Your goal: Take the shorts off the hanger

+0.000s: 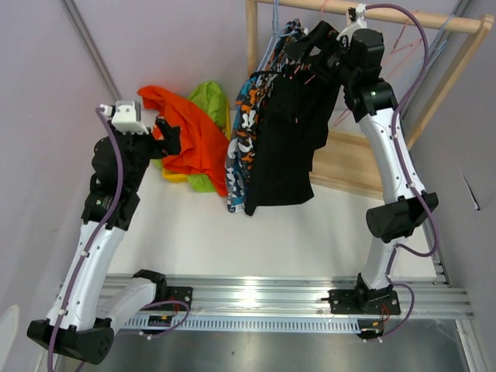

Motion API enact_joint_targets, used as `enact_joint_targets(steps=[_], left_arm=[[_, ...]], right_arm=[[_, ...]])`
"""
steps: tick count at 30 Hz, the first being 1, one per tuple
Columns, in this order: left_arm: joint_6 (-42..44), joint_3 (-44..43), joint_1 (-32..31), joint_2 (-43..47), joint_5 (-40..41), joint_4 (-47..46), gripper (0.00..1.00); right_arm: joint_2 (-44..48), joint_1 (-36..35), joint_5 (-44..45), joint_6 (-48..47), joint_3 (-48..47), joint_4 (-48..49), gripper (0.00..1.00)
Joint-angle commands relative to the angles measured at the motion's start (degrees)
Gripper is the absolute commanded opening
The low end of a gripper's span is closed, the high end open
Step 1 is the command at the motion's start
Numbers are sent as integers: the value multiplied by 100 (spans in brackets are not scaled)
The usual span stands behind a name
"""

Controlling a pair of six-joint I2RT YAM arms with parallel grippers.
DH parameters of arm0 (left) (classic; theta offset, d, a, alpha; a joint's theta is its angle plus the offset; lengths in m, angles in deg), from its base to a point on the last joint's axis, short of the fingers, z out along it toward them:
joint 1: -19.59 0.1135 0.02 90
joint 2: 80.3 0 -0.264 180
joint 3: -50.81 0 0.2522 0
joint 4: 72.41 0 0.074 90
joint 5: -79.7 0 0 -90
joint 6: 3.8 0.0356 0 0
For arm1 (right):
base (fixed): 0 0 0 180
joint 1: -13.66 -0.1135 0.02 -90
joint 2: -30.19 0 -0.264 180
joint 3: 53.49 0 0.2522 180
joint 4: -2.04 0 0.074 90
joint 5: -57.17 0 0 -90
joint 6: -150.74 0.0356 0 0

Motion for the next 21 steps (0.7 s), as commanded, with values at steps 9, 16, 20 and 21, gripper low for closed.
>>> enact_joint_targets(steps=[9, 16, 20, 21], left_arm=[[-67, 350, -25, 539, -194, -136, 99], [-172, 377, -25, 645, -466, -92, 99], [-286, 307, -42, 724, -1124, -127, 99], [-313, 246, -95, 733, -1221, -145, 99]], right_arm=[[-87, -565, 1292, -493, -172, 156, 27], [316, -732, 1749, -766, -102, -160, 0], [931, -828, 1926, -871, 275, -21, 0], [1159, -846, 1934, -897, 329, 76, 0]])
